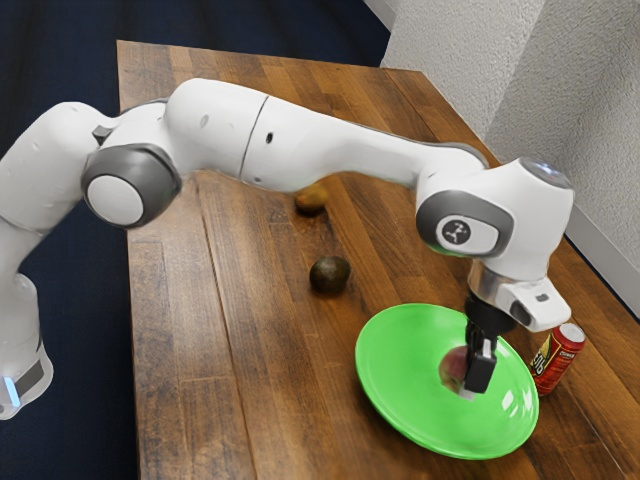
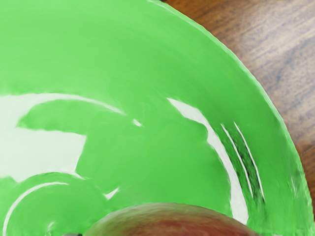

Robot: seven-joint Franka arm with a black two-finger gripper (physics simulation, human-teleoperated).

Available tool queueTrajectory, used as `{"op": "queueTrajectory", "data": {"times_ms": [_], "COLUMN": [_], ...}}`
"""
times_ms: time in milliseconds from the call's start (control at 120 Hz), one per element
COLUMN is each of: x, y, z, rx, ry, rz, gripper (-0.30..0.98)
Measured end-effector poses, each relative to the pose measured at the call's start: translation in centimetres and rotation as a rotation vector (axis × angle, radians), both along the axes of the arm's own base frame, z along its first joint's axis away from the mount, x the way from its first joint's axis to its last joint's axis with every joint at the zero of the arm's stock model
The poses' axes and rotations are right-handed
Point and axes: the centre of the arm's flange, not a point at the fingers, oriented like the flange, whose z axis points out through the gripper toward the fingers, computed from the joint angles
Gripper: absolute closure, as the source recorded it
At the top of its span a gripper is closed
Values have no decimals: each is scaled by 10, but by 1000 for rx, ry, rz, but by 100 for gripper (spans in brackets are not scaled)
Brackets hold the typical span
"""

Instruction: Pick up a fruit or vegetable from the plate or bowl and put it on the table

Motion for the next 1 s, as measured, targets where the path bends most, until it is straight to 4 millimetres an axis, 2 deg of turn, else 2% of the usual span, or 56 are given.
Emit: {"op": "queueTrajectory", "data": {"times_ms": [133, 217, 342, 467, 633, 708, 875, 1000], "x": [-33, -51, -67, -81, -90, -92, -94, -95], "y": [-45, -68, -90, -109, -119, -122, -125, -127], "z": [19, 23, 27, 26, 26, 27, 26, 25], "rx": [0, 0, -1, -1, 0, -4, -10, -11], "ry": [-14, -16, -15, -12, -11, -11, -8, -7], "rz": [-85, -129, -171, -209, -232, -238, -246, -252], "gripper": [41, 38, 37, 42, 43, 28, 12, 5]}}
